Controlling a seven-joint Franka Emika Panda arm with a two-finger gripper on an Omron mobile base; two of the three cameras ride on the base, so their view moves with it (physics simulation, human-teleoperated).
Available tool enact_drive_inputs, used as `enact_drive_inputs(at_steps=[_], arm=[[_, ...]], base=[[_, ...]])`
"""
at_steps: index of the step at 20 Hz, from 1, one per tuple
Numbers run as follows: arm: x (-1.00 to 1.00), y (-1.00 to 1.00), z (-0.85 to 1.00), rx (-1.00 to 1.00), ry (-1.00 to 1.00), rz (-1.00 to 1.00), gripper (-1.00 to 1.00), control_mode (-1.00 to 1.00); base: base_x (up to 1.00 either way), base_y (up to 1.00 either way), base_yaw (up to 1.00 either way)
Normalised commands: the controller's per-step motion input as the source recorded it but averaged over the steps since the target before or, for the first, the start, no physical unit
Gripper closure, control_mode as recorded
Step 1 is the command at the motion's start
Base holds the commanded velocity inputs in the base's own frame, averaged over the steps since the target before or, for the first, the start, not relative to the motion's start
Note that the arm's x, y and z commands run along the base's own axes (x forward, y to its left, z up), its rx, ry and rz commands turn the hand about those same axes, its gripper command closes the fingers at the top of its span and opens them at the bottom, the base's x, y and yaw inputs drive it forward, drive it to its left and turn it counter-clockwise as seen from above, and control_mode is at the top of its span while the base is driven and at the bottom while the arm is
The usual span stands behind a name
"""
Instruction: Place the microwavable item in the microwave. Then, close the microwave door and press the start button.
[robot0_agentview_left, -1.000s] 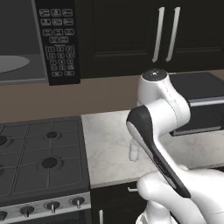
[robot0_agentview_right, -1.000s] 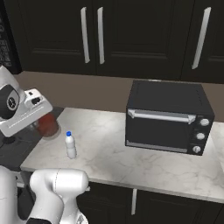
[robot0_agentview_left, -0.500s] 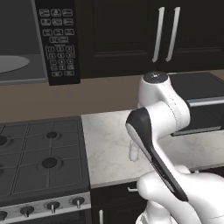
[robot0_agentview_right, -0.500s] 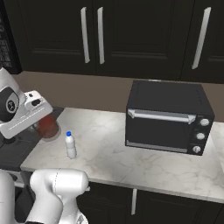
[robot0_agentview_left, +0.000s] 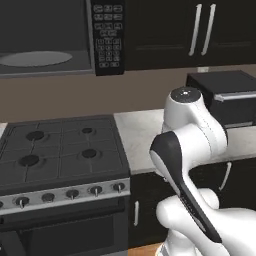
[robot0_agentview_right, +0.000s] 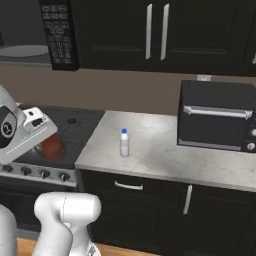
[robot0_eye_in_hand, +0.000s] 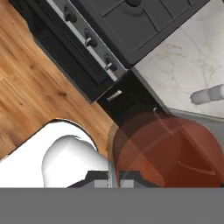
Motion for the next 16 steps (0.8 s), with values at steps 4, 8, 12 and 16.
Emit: enact_drive_inputs(at_steps=[4,8,12,16], arm=[[0.0,0.0,0.0,0.0,0.0,0.0,1.0,1.0],[0.0,0.0,0.0,0.0,0.0,0.0,1.0,1.0],[0.0,0.0,0.0,0.0,0.0,0.0,1.0,1.0],[0.0,0.0,0.0,0.0,0.0,0.0,1.0,1.0]], base=[[-0.04,1.0,0.0],[0.13,0.99,0.0],[0.48,0.69,0.0],[0.46,0.16,0.0]])
